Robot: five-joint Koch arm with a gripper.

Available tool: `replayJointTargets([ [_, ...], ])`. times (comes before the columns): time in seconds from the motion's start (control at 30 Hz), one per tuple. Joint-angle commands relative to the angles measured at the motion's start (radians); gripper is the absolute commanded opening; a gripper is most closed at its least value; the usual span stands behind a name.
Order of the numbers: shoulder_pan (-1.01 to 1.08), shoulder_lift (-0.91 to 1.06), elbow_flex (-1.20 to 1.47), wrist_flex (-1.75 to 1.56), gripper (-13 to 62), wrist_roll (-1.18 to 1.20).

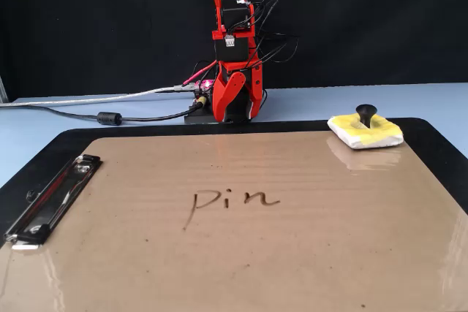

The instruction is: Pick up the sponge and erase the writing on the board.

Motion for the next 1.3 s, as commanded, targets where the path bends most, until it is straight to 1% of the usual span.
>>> replayJointTargets([
  [0.0,-0.015,0.038,-0.014,0.017,34.4,-0.002],
  [0.47,-0.02,0.038,-0.017,-0.023,33.6,-0.015],
  [0.53,-0.063,0.044,-0.069,-0.077,33.5,-0.02],
  [0.6,-0.219,0.043,-0.196,-0.153,33.3,-0.021],
  [0.63,-0.336,0.041,-0.265,-0.23,32.8,-0.032],
  [0.67,-0.407,0.038,-0.302,-0.299,32.4,-0.055],
  [0.73,-0.545,0.006,-0.327,-0.509,32.2,-0.173],
  [0.8,-0.635,-0.028,-0.321,-0.721,32.1,-0.256],
  [0.83,-0.712,-0.037,-0.293,-0.861,32.1,-0.304],
  [0.9,-0.824,-0.043,-0.186,-1.083,32.1,-0.356],
  [0.97,-0.862,-0.052,-0.061,-1.279,32.0,-0.359],
  [1.03,-0.873,-0.066,0.091,-1.548,31.7,-0.36],
  [1.13,-0.884,-0.104,0.238,-1.888,31.7,-0.36],
  [1.17,-0.896,-0.135,0.256,-1.967,31.7,-0.36],
  [1.27,-0.93,-0.195,0.238,-1.996,31.8,-0.362],
])
